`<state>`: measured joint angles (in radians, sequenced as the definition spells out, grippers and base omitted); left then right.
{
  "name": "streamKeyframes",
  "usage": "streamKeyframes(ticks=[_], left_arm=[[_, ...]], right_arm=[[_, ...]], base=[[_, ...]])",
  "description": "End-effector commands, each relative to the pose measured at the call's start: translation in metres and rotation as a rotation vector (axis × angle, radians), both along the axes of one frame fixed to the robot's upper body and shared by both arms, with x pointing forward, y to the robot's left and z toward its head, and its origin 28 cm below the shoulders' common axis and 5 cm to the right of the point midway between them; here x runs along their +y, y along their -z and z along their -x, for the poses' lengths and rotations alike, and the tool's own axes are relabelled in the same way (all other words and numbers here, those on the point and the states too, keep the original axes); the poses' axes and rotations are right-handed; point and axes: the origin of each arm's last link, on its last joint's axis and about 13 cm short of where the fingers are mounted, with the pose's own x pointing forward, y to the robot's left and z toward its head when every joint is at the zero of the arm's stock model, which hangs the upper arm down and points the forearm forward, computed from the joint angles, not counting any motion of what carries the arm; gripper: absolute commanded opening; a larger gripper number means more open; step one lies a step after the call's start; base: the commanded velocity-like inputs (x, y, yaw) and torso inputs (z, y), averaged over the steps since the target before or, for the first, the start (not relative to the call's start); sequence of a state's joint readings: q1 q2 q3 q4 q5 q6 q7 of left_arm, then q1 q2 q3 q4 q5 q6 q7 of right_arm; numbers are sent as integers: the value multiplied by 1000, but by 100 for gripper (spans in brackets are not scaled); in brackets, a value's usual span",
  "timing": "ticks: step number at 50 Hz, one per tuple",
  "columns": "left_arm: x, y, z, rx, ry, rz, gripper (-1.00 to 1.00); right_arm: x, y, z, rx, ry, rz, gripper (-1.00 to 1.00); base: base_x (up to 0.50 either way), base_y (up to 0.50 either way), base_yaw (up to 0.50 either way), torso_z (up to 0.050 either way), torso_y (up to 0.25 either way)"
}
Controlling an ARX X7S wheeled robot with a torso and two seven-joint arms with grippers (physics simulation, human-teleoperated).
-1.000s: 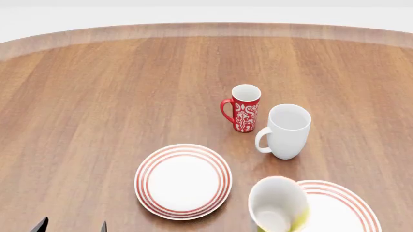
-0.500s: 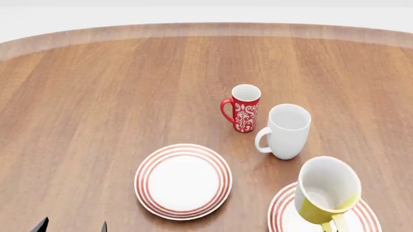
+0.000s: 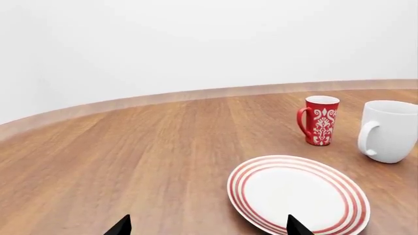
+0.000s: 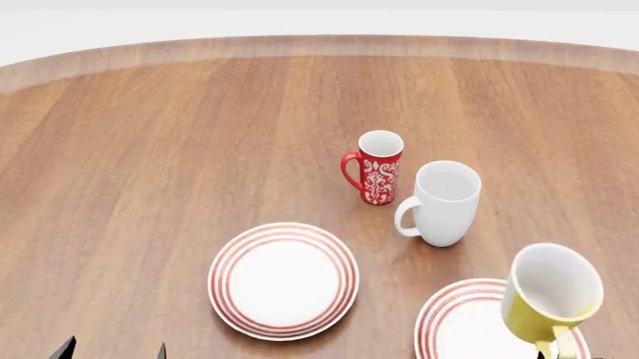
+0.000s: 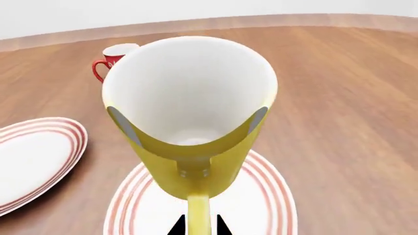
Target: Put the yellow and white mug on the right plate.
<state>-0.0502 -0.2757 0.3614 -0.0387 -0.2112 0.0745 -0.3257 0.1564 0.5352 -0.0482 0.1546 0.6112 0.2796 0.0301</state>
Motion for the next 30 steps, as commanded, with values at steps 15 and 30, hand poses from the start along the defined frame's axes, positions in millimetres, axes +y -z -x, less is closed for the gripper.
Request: streamKeyframes(ticks=[15,30], left_arm=[[-1,1,-2,-8,3,-7,100],[0,1,-2,-6,-1,-9,100]], right_arm=[[1,20,-18,61,19,-20,-100],[2,40,-24,122,11,-19,-100]], base=[[0,0,0,0,0],[0,0,0,0,1]])
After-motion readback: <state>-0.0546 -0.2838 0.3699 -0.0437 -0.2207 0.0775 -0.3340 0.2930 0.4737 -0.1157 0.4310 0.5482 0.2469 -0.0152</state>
